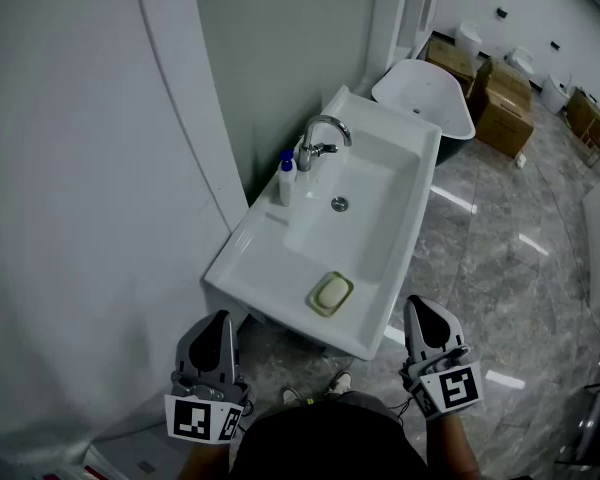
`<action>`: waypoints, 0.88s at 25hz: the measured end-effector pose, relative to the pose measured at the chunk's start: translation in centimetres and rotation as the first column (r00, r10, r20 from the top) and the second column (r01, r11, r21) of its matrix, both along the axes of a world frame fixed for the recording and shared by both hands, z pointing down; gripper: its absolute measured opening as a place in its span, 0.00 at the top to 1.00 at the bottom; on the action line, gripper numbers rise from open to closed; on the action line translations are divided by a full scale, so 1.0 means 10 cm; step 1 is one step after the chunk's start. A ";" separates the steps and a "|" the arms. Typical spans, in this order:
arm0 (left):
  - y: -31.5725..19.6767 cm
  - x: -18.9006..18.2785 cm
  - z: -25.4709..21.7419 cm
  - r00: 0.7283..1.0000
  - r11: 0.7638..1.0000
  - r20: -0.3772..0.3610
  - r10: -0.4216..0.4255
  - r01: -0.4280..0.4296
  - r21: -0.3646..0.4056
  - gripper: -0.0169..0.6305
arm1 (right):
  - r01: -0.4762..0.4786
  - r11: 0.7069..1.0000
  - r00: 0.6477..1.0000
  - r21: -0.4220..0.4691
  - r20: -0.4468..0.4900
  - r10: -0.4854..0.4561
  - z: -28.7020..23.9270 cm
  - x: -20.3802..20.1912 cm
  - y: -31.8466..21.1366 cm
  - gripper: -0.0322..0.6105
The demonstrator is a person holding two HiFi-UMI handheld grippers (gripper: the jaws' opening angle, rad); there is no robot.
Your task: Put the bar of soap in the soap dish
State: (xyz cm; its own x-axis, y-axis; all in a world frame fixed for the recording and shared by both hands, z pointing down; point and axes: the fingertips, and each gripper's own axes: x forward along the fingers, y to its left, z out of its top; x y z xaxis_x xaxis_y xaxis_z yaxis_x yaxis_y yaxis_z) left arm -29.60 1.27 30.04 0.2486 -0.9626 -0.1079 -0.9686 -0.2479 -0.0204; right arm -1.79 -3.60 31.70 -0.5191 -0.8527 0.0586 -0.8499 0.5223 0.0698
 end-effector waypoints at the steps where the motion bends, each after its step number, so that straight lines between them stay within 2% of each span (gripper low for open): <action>1: -0.01 0.01 0.00 1.000 1.000 -0.002 0.001 -0.001 0.002 0.94 | 0.008 1.000 1.000 -0.004 -0.008 -0.008 0.00 -0.02 0.01 0.93; 11: -0.03 0.06 0.08 1.000 1.000 -0.005 0.003 -0.003 -0.014 0.94 | 0.043 0.999 0.999 0.003 0.001 -0.043 -0.03 -0.10 0.01 0.93; 22: -0.04 0.16 0.08 1.000 1.000 0.012 0.023 -0.023 -0.018 0.94 | 0.028 1.000 1.000 0.007 0.005 -0.028 -0.06 -0.02 0.03 0.93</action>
State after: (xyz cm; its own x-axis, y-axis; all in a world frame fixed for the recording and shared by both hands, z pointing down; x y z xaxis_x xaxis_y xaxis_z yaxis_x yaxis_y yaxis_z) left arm -27.99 0.89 30.84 0.2716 -0.9584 -0.0878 -0.9624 -0.2702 -0.0277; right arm -1.98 -3.29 31.11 -0.5435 -0.8380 0.0495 -0.8351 0.5457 0.0692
